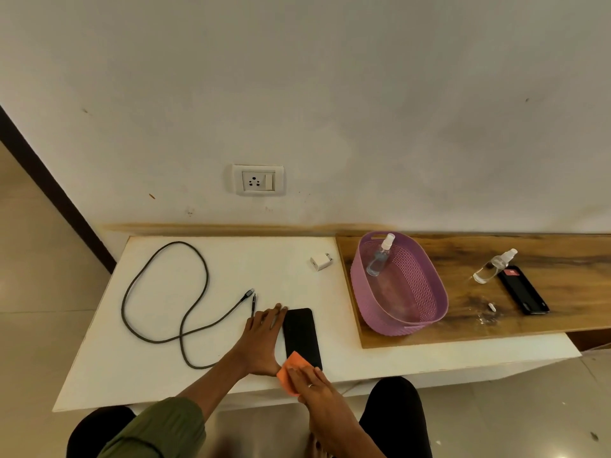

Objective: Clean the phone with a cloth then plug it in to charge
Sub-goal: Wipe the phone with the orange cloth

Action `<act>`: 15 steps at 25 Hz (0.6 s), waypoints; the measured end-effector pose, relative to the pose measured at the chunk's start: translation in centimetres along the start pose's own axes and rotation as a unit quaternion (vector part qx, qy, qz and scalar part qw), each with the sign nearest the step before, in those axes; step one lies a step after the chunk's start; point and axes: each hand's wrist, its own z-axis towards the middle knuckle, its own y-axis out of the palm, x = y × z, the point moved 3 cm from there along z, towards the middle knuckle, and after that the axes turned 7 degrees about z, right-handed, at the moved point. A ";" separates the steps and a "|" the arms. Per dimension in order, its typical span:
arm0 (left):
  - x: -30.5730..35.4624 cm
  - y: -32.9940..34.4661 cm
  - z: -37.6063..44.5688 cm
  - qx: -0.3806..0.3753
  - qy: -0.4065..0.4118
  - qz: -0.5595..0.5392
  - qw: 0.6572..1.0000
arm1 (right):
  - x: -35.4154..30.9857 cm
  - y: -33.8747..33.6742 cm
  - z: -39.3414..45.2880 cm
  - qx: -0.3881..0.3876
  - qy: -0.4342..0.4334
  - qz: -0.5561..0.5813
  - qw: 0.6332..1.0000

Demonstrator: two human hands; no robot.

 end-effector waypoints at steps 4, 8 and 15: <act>-0.1 0.2 0.2 -0.002 0.004 -0.002 1.000 | 0.0 0.8 0.5 -0.152 0.044 0.046 0.986; -0.4 0.3 0.2 -0.010 0.009 -0.006 1.000 | -0.8 -0.2 2.0 -0.097 0.008 0.012 0.995; 0.0 0.2 0.1 -0.018 -0.004 -0.045 0.999 | -1.1 -2.7 4.3 0.072 -0.058 0.036 0.995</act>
